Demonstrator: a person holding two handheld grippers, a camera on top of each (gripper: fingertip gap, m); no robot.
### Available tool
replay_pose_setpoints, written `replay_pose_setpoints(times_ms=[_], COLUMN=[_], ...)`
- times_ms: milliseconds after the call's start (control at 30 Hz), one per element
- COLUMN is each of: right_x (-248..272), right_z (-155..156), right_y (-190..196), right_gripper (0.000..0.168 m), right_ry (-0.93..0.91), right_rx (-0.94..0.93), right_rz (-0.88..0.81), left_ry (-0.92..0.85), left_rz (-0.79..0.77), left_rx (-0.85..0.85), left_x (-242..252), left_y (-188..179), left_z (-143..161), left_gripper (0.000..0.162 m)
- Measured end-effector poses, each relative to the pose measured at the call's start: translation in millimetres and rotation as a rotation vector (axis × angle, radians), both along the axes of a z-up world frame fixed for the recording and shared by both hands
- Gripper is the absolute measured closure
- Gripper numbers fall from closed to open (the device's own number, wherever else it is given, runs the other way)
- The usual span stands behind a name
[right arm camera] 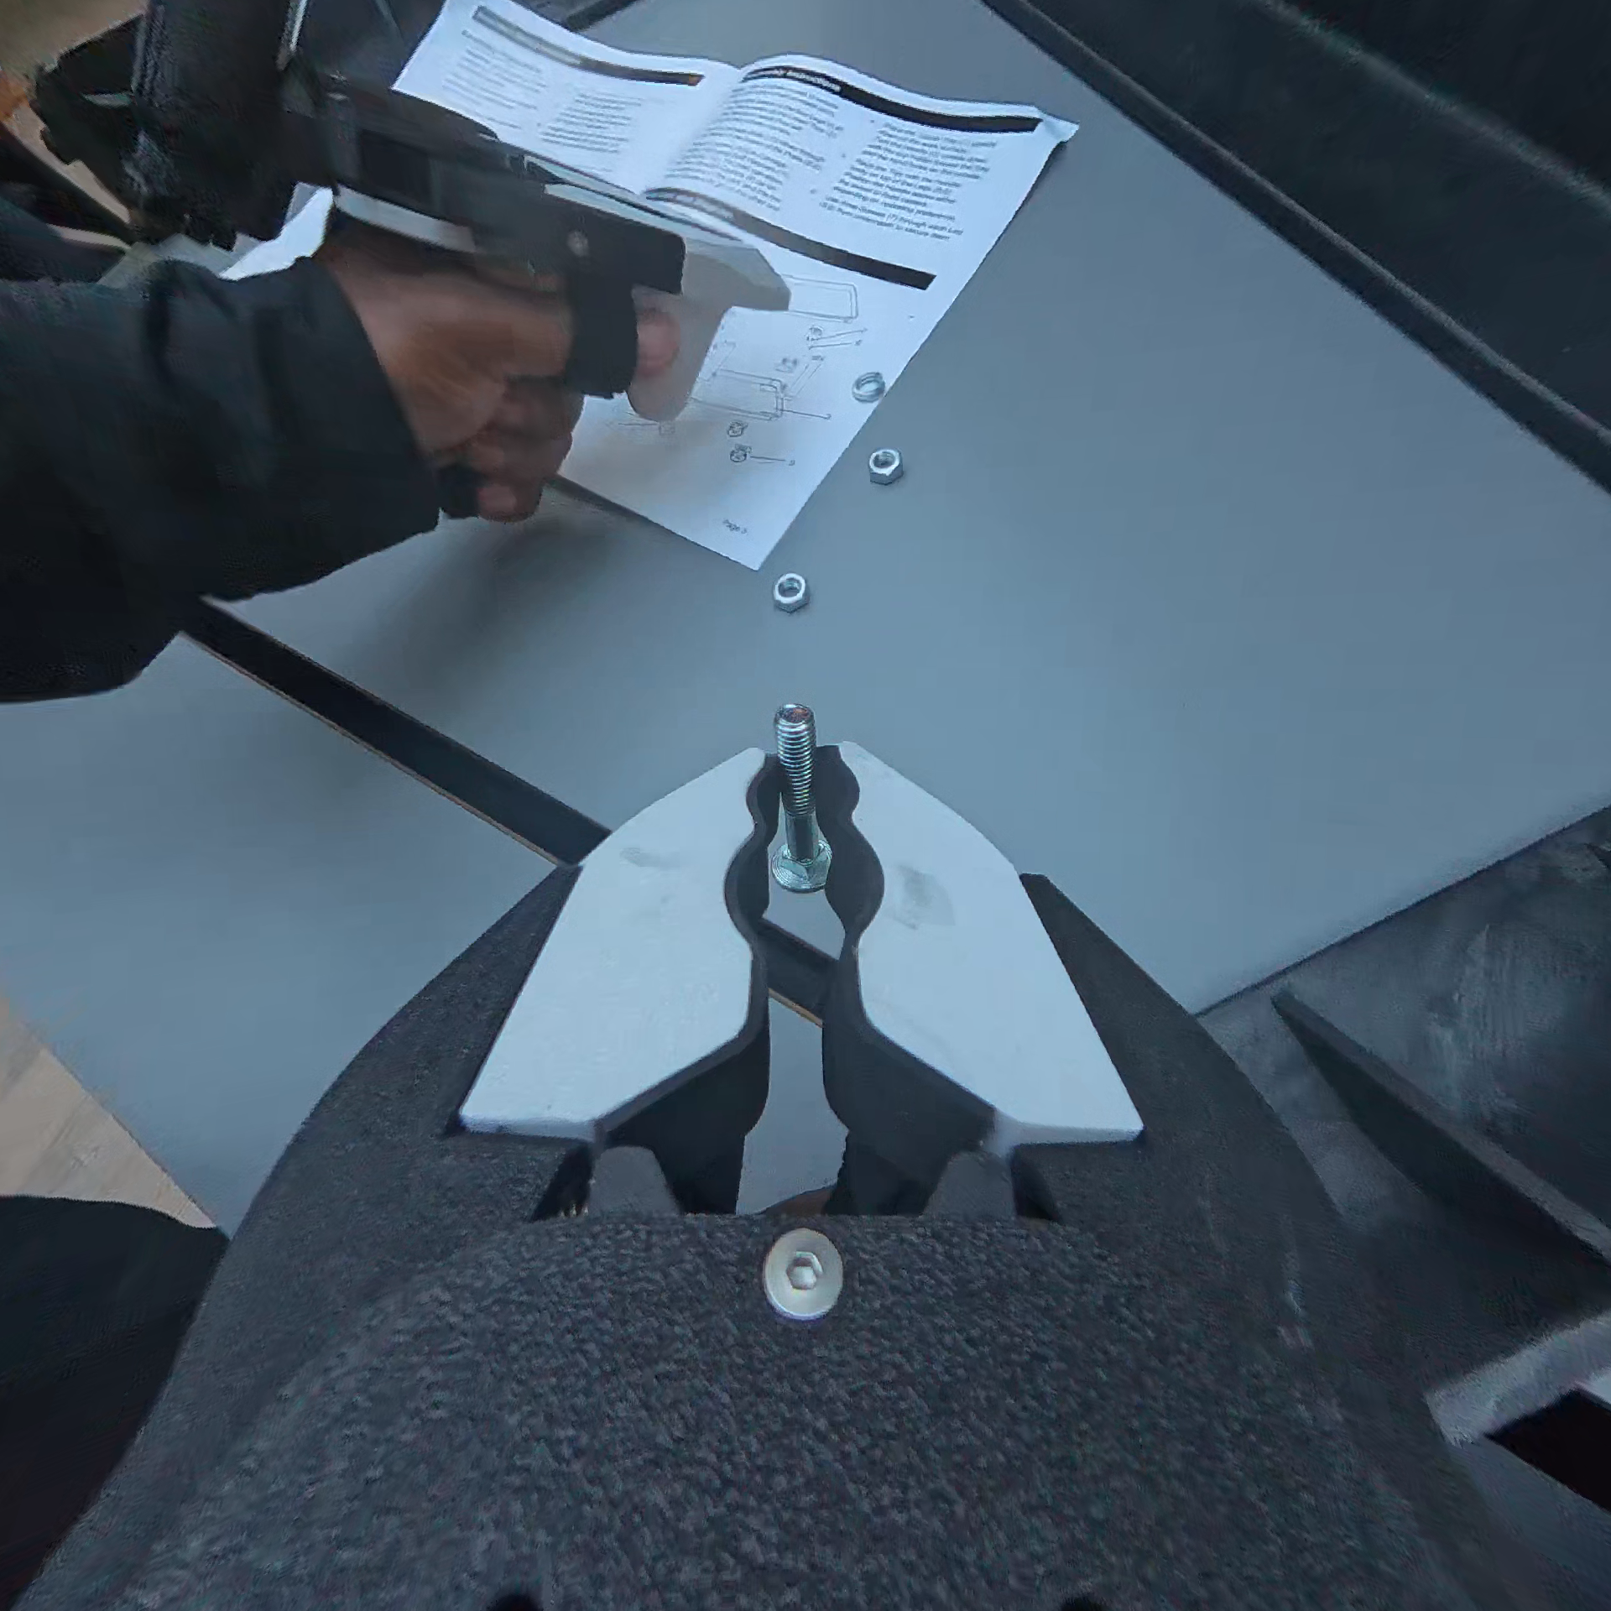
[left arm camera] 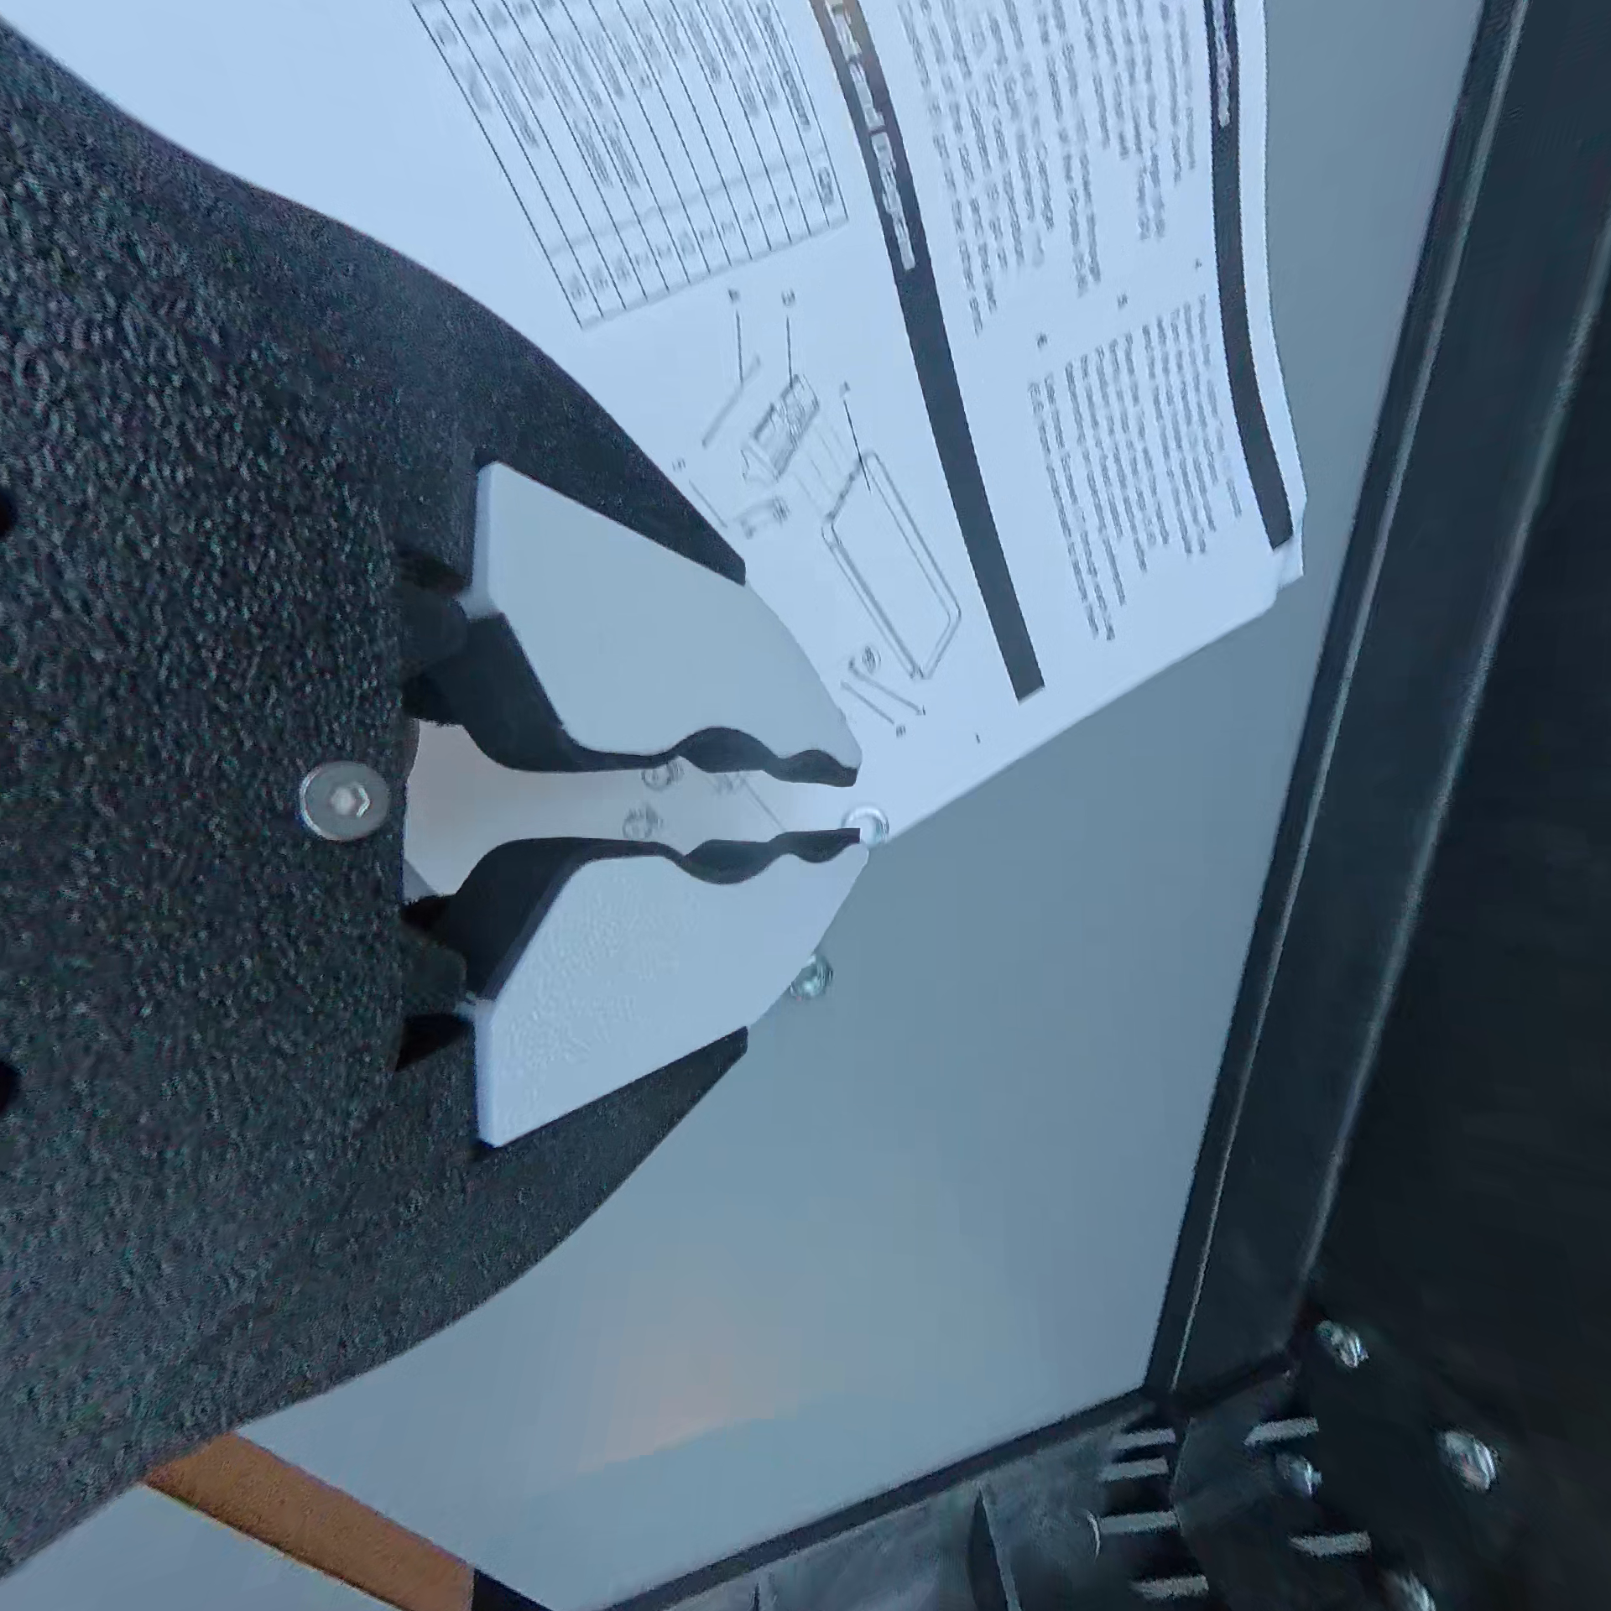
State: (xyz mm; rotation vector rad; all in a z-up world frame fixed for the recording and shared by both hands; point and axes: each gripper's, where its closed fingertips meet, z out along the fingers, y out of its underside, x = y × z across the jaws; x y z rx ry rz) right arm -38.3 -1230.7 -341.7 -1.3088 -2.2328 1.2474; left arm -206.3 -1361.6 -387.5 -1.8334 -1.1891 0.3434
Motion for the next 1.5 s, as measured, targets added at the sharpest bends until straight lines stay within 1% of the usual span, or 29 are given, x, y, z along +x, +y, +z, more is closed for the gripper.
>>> replay_pose_setpoints(times_ms=[33,100,167,267,333,400,500,700,767,900,1067,1233,1267,1333,1500], right_x=[-1.5,-0.9,2.8,7.5,10.7,13.1,17.3,21.2,20.9,19.4,11.8,-12.4,-19.3,-33.3,-61.4], right_z=[0.5,3.7,6.5,8.8,10.3,11.1,11.6,8.0,7.0,7.7,6.7,5.8,4.8,0.6,-20.5], right_y=[-1.4,-4.7,-6.5,-3.3,-1.3,-0.4,-2.2,-10.8,-12.7,-13.1,-9.2,-5.3,-5.2,-6.1,-13.9], right_gripper=[0.157,0.157,0.157,0.158,0.158,0.157,0.157,0.157,0.158,0.158,0.158,0.157,0.158,0.158,0.157], right_ry=[-0.001,0.004,0.004,-0.001,-0.005,-0.010,-0.017,-0.030,-0.033,-0.035,-0.025,0.021,0.035,0.056,0.061], right_rx=[-0.009,-0.038,-0.056,-0.068,-0.080,-0.086,-0.090,-0.085,-0.082,-0.081,-0.060,-0.021,-0.009,0.012,0.035], right_rz=[0.002,0.020,0.052,0.072,0.082,0.089,0.102,0.134,0.142,0.153,0.139,0.105,0.097,0.080,0.044], left_ry=[0.008,0.023,0.035,0.026,0.013,0.010,0.030,0.003,0.003,0.001,-0.009,0.017,0.025,0.020,-0.041], left_rz=[-0.022,-0.064,-0.149,-0.286,-0.328,-0.356,-0.407,-0.421,-0.424,-0.411,-0.427,-0.430,-0.418,-0.398,-0.327], left_rx=[-0.015,-0.139,-0.214,-0.328,-0.346,-0.327,-0.347,-0.357,-0.369,-0.323,-0.367,-0.411,-0.417,-0.407,-0.271], left_x=[2.7,-0.6,-6.4,-13.1,-15.8,-15.8,-12.7,-13.8,-14.5,-19.8,-22.4,-18.6,-19.2,-19.2,-20.0], left_y=[8.0,15.1,23.9,25.2,22.8,24.6,27.6,26.9,27.6,32.7,33.1,34.3,33.9,33.8,32.9], left_z=[0.2,-7.6,-15.2,-32.9,-40.5,-41.3,-41.4,-41.6,-40.2,-37.1,-41.9,-42.1,-42.1,-42.0,-36.5], left_gripper=[0.151,0.151,0.151,0.143,0.140,0.140,0.147,0.151,0.149,0.141,0.142,0.156,0.162,0.162,0.162])
